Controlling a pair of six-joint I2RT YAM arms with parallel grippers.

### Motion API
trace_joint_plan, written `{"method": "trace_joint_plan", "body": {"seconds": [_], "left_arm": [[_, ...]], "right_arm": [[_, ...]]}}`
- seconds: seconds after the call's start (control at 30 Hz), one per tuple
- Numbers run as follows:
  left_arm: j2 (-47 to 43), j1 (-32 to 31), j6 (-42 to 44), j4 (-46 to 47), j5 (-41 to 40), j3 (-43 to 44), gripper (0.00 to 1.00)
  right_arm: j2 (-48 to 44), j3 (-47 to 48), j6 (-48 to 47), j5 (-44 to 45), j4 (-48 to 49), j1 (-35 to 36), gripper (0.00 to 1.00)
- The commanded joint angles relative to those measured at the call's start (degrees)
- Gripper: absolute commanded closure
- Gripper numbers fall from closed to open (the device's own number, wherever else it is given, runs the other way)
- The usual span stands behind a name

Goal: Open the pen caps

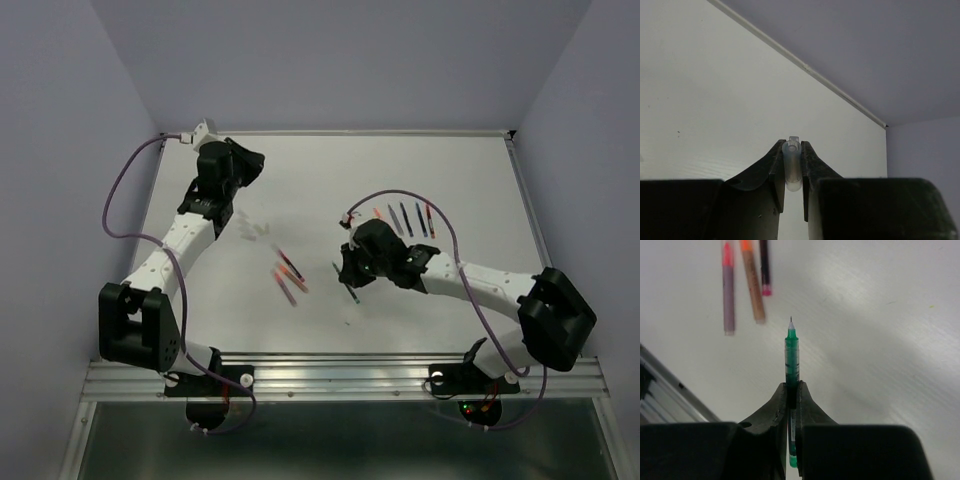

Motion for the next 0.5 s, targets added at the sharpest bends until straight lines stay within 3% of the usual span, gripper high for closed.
{"method": "trace_joint_plan", "body": {"seconds": [0.0,0.2,0.47], "left_arm": [[-1.4,-0.2,2.9,-3.3,-0.1,-3.5,1.0],[-5.3,-0.2,2.8,-6.3,-1.0,-14.0,1.0],[-6.7,-0.2,2.7,-11.6,-5.9,-20.5,1.0]], "right_arm": [[2.1,4.8,0.1,11.7,0.6,-5.3,0.99],[12.7,12.9,-4.8,19.2,0.2,-10.8,0.99],[22.3,19.3,-7.0,20.4,0.1,-16.2,0.93]]}}
